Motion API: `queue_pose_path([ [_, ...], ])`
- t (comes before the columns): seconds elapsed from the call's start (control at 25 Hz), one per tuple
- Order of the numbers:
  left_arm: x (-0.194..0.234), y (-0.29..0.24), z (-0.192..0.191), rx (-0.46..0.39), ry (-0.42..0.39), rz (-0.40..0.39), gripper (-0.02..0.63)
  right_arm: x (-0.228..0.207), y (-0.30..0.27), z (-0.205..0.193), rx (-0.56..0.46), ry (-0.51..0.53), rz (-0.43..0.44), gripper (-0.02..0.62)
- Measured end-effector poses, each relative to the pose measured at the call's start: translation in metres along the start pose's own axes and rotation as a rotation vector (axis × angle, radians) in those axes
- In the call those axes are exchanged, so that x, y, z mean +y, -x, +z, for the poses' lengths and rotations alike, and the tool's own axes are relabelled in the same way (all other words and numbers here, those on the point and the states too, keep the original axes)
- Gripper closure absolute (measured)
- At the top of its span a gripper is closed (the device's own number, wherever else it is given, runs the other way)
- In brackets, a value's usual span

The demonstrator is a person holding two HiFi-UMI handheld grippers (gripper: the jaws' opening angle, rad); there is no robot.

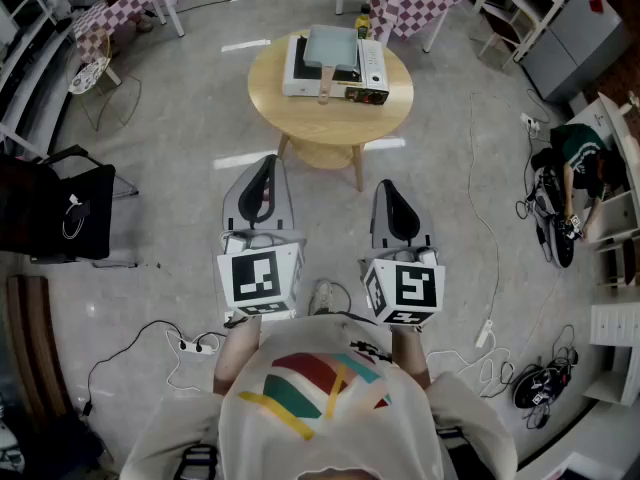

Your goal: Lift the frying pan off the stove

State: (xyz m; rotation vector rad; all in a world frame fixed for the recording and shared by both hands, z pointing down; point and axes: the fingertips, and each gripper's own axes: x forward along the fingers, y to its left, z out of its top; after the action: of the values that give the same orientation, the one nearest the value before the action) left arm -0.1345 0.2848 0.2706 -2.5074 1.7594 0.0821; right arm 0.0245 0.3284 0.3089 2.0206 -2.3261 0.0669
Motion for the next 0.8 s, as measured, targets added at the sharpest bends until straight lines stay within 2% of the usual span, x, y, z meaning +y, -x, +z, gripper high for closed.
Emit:
queue_pose_path([
  [0.4, -0.002, -0.01, -0.009, 0.013, -0.017, -0.017, 0.6, 0.001, -0.01, -0.004, -0.003, 0.004, 0.023, 0.604],
  [0.6, -0.006, -0.021, -0.017, 0.066, 0.069, -0.043, 0.6, -0.009, -0.016, -0.002, -0.019, -0.023, 0.024, 0.604],
  [0.8, -0.003, -0.028, -0.019, 0.057, 0.085, -0.018, 0.6, -0.017, -0.019, -0.004, -0.028, -0.028, 0.048, 0.604],
])
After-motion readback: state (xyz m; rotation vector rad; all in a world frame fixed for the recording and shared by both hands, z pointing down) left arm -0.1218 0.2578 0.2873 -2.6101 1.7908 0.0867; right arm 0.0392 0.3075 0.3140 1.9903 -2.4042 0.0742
